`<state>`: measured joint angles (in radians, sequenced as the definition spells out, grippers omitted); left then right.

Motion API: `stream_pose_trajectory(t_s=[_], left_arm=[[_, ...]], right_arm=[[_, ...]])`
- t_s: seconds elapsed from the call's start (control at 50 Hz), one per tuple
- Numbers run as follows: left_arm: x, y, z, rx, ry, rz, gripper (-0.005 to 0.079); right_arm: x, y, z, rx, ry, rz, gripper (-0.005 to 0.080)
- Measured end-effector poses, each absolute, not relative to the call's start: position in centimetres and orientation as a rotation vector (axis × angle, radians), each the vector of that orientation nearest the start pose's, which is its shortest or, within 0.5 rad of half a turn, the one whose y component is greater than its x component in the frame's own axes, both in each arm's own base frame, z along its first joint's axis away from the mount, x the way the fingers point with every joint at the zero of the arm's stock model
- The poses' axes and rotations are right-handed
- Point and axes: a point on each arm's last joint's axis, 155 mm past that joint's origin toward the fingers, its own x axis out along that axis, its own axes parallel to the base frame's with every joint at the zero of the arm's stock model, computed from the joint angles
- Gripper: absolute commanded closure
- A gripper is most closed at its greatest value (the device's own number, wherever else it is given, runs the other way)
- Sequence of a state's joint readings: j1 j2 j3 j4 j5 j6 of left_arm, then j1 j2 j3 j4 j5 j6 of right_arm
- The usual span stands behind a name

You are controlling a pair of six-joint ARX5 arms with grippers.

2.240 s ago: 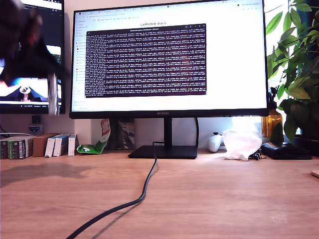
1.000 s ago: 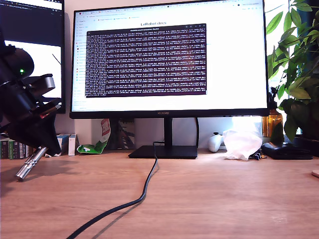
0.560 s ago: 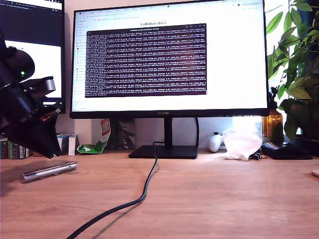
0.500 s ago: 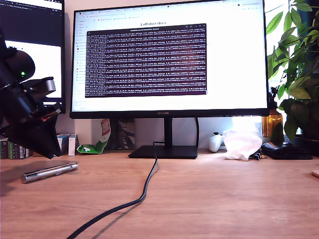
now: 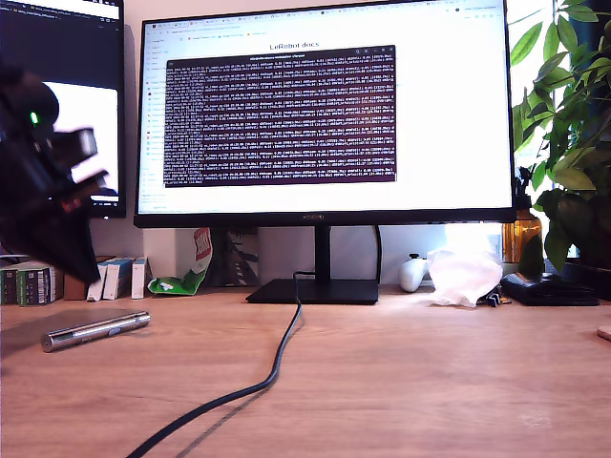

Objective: Pick the metallic laser pointer with your right arm, pass it to your left arm, then place it down to the left side of the table

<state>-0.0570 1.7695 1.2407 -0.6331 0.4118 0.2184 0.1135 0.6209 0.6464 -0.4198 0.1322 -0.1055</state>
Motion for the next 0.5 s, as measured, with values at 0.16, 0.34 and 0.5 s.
stream_pose_trajectory(t_s=[0.16, 0.34, 0.5], left_arm=[[40.6, -8.2, 7.3, -0.005, 1.103, -0.493, 0.0761], [41.2, -6.4, 7.8, 0.034, 1.008, -0.387, 0.0761], [39.1, -4.9, 9.1, 0.050, 0.894, -0.288, 0.0761]], right_arm=[[27.9, -2.0, 22.9, -0.160, 0.397, -0.122, 0.0762], [27.4, -3.6, 23.4, -0.143, 0.356, -0.181, 0.0757], [26.7, -3.6, 22.3, -0.142, 0.352, -0.180, 0.0757]])
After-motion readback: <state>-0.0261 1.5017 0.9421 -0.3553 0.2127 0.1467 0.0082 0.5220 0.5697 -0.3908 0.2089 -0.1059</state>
